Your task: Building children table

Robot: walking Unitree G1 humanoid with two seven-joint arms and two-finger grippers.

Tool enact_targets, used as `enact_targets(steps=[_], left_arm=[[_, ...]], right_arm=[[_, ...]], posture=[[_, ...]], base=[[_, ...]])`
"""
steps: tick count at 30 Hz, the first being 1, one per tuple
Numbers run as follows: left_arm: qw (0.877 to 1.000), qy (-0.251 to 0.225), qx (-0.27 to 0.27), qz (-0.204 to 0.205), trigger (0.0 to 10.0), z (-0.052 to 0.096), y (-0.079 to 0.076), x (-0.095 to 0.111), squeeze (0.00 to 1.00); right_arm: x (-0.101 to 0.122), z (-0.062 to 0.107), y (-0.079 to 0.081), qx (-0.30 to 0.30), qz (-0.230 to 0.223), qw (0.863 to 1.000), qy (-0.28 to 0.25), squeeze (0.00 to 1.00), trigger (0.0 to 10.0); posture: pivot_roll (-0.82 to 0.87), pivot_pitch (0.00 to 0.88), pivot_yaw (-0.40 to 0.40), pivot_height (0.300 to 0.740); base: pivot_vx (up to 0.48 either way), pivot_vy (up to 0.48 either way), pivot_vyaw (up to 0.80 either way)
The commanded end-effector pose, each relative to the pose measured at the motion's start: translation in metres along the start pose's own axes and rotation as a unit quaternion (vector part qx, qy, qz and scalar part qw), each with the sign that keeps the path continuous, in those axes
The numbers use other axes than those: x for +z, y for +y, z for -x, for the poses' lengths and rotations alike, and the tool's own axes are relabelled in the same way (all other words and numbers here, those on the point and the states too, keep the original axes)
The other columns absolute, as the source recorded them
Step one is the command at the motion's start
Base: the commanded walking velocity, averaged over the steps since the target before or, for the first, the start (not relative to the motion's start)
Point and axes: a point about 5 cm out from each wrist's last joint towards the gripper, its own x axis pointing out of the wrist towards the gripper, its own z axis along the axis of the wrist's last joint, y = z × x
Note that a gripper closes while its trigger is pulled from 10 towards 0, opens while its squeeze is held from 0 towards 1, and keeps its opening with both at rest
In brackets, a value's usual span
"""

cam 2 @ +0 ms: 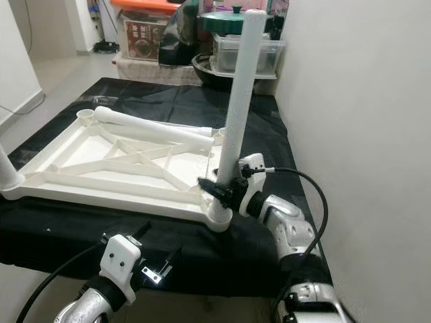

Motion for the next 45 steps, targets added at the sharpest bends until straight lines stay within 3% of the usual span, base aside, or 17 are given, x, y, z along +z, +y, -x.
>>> enact_targets(steps=[1, 5, 6, 7, 8, 15, 19, 23, 26, 30, 33, 36, 38, 39, 40, 43, 45], left_arm=[[1.000, 0.003, -0.006, 0.004, 10.0, 0.000, -0.001, -0.003, 0.00], [1.000, 0.002, -0.005, 0.002, 10.0, 0.000, -0.001, -0.002, 0.00], [1.000, 0.002, -0.005, 0.002, 10.0, 0.000, -0.001, -0.002, 0.00], [1.000, 0.002, -0.005, 0.002, 10.0, 0.000, -0.001, -0.002, 0.00], [1.000, 0.002, -0.004, 0.002, 10.0, 0.001, -0.001, -0.002, 0.00], [1.000, 0.003, -0.004, 0.002, 10.0, 0.001, -0.001, -0.002, 0.00], [1.000, 0.005, -0.005, 0.003, 10.0, 0.002, -0.001, -0.002, 0.00], [1.000, 0.006, -0.005, 0.002, 10.0, 0.002, -0.001, -0.002, 0.00], [1.000, 0.007, -0.007, 0.003, 10.0, 0.001, -0.001, -0.003, 0.00], [1.000, 0.009, -0.009, 0.004, 10.0, 0.001, -0.001, -0.003, 0.00], [1.000, 0.009, -0.009, 0.004, 10.0, 0.001, -0.001, -0.003, 0.00], [1.000, 0.009, -0.008, 0.003, 10.0, 0.001, -0.001, -0.003, 0.00], [1.000, 0.009, -0.008, 0.003, 10.0, 0.001, -0.001, -0.003, 0.00], [1.000, 0.009, -0.007, 0.003, 10.0, 0.001, -0.001, -0.003, 0.00], [1.000, 0.009, -0.007, 0.003, 10.0, 0.001, -0.001, -0.003, 0.00], [1.000, 0.009, -0.006, 0.003, 10.0, 0.001, -0.001, -0.003, 0.00], [1.000, 0.009, -0.007, 0.003, 10.0, 0.000, -0.001, -0.003, 0.00]], right_arm=[[-0.006, -0.012, 0.010, 0.069, 0.007, 0.997, 0.028, 0.00, 10.0], [-0.020, -0.022, 0.017, 0.117, 0.032, 0.990, 0.073, 0.00, 10.0], [-0.023, -0.025, 0.018, 0.121, 0.037, 0.989, 0.080, 0.00, 4.8], [-0.023, -0.025, 0.018, 0.121, 0.037, 0.989, 0.080, 0.00, 4.8], [-0.024, -0.026, 0.019, 0.128, 0.037, 0.988, 0.083, 0.00, 0.2], [-0.019, -0.032, 0.009, 0.042, 0.037, 0.997, 0.045, 0.00, 0.0], [-0.010, -0.026, -0.023, -0.201, 0.032, 0.979, -0.011, 0.00, 0.0], [-0.012, -0.014, -0.039, -0.346, 0.030, 0.938, -0.013, 0.00, 0.0], [-0.018, 0.033, -0.049, -0.623, 0.017, 0.780, -0.053, 0.00, 0.0], [-0.030, 0.032, -0.028, -0.675, -0.025, 0.735, -0.063, 0.00, 0.0], [-0.033, 0.025, -0.022, -0.671, -0.034, 0.738, -0.061, 0.00, 0.0], [-0.037, 0.001, -0.016, -0.639, -0.054, 0.765, -0.066, 0.00, 10.0], [-0.037, -0.004, -0.015, -0.625, -0.056, 0.775, -0.072, 0.00, 10.0], [-0.027, -0.015, -0.017, -0.571, -0.041, 0.813, -0.106, 1.00, 10.0], [-0.027, -0.015, -0.017, -0.571, -0.041, 0.813, -0.106, 1.00, 10.0], [-0.018, -0.024, -0.018, -0.504, -0.064, 0.850, -0.142, 0.00, 10.0], [-0.011, -0.029, -0.012, -0.349, -0.097, 0.921, -0.144, 0.00, 10.0]], posture=[[0.12, 0.000, -0.079, 0.740], [0.12, 0.000, -0.079, 0.740], [0.12, 0.000, -0.079, 0.740], [0.12, 0.000, -0.079, 0.740], [0.12, 0.000, -0.079, 0.740], [0.12, 0.000, -0.076, 0.740], [0.12, 0.000, -0.075, 0.740], [0.12, 0.000, -0.075, 0.740], [0.11, 0.000, -0.069, 0.740], [0.11, 0.000, -0.069, 0.740], [0.11, 0.000, -0.069, 0.740], [0.11, 0.000, -0.070, 0.740], [0.11, 0.000, -0.070, 0.740], [0.11, 0.000, -0.073, 0.740], [0.11, 0.000, -0.073, 0.740], [0.11, 0.000, -0.073, 0.740], [0.11, 0.000, -0.072, 0.740]], base=[[0.000, 0.000, 0.00], [0.000, 0.000, 0.00], [0.000, 0.000, 0.00], [0.000, 0.000, 0.00], [0.000, 0.000, 0.00], [0.000, 0.000, 0.00], [0.000, 0.000, 0.00], [0.000, 0.000, 0.00], [0.000, 0.000, 0.00], [0.000, 0.000, 0.00], [0.000, 0.000, 0.00], [0.000, 0.000, 0.00], [0.000, 0.000, 0.00], [0.000, 0.000, 0.00], [0.000, 0.000, 0.00], [0.000, 0.000, 0.00], [0.000, 0.000, 0.00]])
